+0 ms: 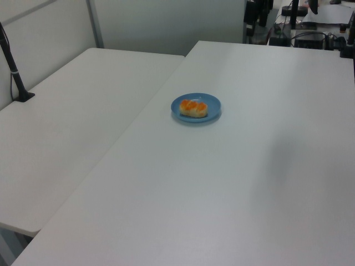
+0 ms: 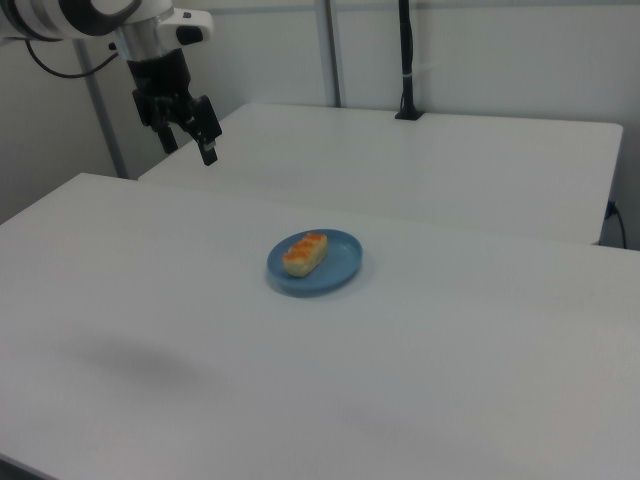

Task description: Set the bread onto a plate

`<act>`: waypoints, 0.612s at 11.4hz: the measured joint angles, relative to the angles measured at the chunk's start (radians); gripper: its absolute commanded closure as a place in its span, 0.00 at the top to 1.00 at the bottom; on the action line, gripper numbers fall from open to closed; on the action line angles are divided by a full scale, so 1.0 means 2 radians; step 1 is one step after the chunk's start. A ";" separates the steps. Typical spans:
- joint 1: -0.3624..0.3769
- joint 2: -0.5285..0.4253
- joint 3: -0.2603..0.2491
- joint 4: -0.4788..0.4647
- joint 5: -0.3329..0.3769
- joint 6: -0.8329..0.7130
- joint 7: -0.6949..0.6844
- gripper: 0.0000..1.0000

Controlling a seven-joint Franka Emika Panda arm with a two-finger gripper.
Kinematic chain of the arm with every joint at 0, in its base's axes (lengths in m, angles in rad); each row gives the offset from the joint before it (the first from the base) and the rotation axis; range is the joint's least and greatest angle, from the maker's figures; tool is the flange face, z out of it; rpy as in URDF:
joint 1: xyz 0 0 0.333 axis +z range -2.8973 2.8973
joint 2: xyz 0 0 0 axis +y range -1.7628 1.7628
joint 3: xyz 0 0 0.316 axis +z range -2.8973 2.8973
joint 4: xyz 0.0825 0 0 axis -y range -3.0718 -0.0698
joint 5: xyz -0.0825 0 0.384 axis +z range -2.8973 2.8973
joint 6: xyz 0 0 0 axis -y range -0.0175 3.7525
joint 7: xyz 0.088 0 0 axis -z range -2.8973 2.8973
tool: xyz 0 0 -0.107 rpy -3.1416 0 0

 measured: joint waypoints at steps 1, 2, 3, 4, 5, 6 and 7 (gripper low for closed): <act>-0.005 0.000 0.006 -0.001 0.000 0.003 0.000 1.00; -0.009 0.000 0.010 -0.002 0.000 0.005 0.000 1.00; -0.010 0.001 0.011 -0.007 0.000 0.020 0.000 1.00; -0.011 0.003 0.011 -0.014 0.000 0.042 -0.003 1.00; -0.013 0.005 0.011 -0.018 -0.001 0.051 -0.025 1.00; -0.018 0.006 0.011 -0.020 -0.001 0.051 -0.070 1.00; -0.024 0.006 0.011 -0.020 -0.001 0.051 -0.093 1.00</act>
